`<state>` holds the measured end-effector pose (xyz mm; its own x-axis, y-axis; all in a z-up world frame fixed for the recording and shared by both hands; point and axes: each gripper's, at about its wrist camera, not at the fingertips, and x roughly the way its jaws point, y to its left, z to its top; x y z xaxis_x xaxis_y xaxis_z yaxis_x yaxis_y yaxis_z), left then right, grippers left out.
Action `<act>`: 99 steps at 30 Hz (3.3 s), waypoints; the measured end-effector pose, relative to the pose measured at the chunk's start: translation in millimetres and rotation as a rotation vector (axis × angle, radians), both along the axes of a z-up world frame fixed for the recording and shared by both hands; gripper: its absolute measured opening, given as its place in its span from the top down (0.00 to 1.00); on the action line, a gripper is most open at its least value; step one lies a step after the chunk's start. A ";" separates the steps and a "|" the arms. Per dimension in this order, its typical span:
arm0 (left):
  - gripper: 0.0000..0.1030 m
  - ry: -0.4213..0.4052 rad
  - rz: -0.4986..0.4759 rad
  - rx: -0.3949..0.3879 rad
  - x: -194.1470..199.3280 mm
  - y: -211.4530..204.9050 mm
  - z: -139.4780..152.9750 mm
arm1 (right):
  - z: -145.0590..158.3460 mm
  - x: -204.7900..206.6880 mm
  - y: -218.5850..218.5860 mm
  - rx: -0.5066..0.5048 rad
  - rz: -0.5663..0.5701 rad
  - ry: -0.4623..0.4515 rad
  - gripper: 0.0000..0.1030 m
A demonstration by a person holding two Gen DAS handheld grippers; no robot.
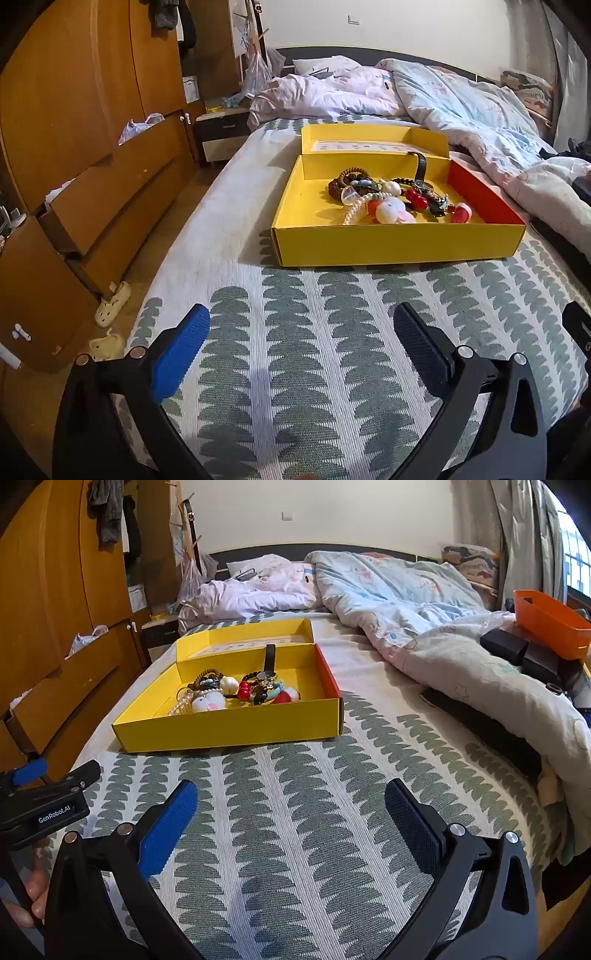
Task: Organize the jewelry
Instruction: 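Move both tools toward the yellow jewelry box, then lower the left tool to the blue hair clip while the right tool lowers to the red Santa hat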
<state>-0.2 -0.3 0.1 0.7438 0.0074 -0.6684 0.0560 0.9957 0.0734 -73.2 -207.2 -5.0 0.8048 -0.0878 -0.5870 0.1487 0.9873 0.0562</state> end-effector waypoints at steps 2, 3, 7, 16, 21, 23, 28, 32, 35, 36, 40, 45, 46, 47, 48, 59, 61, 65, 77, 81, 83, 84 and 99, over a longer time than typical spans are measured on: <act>0.04 -0.003 0.001 0.000 -0.4 0.2 0.1 | 0.2 -0.1 0.1 -0.002 -0.001 -0.001 0.03; 0.04 -0.006 0.001 -0.003 -0.8 0.6 0.2 | 0.4 -0.2 0.0 -0.002 -0.001 -0.001 0.03; 0.04 0.005 0.002 -0.017 2.4 1.6 -1.7 | 0.4 -0.3 0.4 -0.004 -0.001 -0.002 0.03; 0.04 -0.006 -0.008 -0.007 -2.3 -4.7 -4.4 | 3.5 -3.3 0.1 0.000 -0.006 -0.023 0.03; 0.04 -0.003 -0.010 -0.004 1.7 -4.0 -4.9 | 16.0 -0.4 4.8 -0.013 0.030 -0.051 0.03; 0.04 -0.001 -0.004 -0.010 4.3 -3.3 -3.6 | 20.9 8.8 8.7 0.001 0.070 -0.045 0.03; 0.04 0.000 0.010 -0.022 11.2 0.6 1.6 | 34.6 27.3 11.8 -0.053 0.047 -0.055 0.03; 0.04 -0.012 0.028 0.003 19.8 -0.5 10.3 | 41.2 43.9 6.1 -0.007 0.070 -0.046 0.03; 0.04 -0.006 0.020 -0.019 28.4 -1.0 21.9 | 52.9 62.6 2.2 -0.011 0.051 -0.037 0.03; 0.04 -0.007 0.017 -0.026 31.2 -2.0 26.1 | 58.9 72.9 0.8 -0.011 0.055 -0.036 0.03; 0.04 0.005 -0.010 -0.023 53.8 -14.3 43.9 | 79.0 120.5 -0.2 -0.014 0.075 0.039 0.03; 0.04 0.062 -0.045 0.015 104.3 -37.9 57.0 | 86.8 192.4 0.6 0.001 0.095 0.189 0.03; 0.04 0.086 -0.045 0.019 120.9 -42.6 57.3 | 85.1 203.0 2.6 -0.005 0.101 0.217 0.03; 0.04 0.103 -0.047 0.014 129.9 -45.4 56.1 | 81.7 212.8 4.4 -0.011 0.107 0.242 0.03; 0.04 0.119 -0.051 0.007 140.0 -47.6 54.1 | 78.0 222.1 5.0 -0.012 0.115 0.267 0.03; 0.04 0.362 -0.067 0.024 230.7 -70.3 5.8 | 17.6 288.2 -20.4 0.086 0.091 0.467 0.10; 0.04 0.395 -0.072 0.010 240.3 -73.2 -0.6 | 12.6 291.9 -21.8 0.078 0.080 0.484 0.13; 0.04 0.445 -0.116 -0.026 254.8 -80.1 -11.6 | -0.4 294.7 -25.8 0.060 0.062 0.521 0.16; 0.04 0.577 -0.132 -0.151 285.2 -72.4 -43.1 | -31.0 303.8 -13.3 0.053 0.081 0.626 0.35; 0.04 0.564 -0.130 -0.121 291.1 -72.7 -46.5 | -37.1 305.2 -13.3 0.058 0.084 0.649 0.38; 0.04 0.585 -0.142 -0.132 295.7 -72.4 -48.7 | -40.2 307.0 -15.0 0.043 0.073 0.655 0.39; 0.04 0.593 -0.144 -0.137 297.3 -72.1 -49.4 | -42.0 307.3 -17.3 0.038 0.065 0.658 0.39; 0.04 0.619 -0.163 -0.160 314.6 -82.3 -61.8 | -47.1 307.0 -27.2 0.061 0.078 0.665 0.39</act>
<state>314.4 -82.7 -61.7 0.2051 -0.2079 -0.9564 0.1917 0.9668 -0.1691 233.7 -234.3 -52.2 0.2724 0.0055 -0.9622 0.0992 0.9945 0.0338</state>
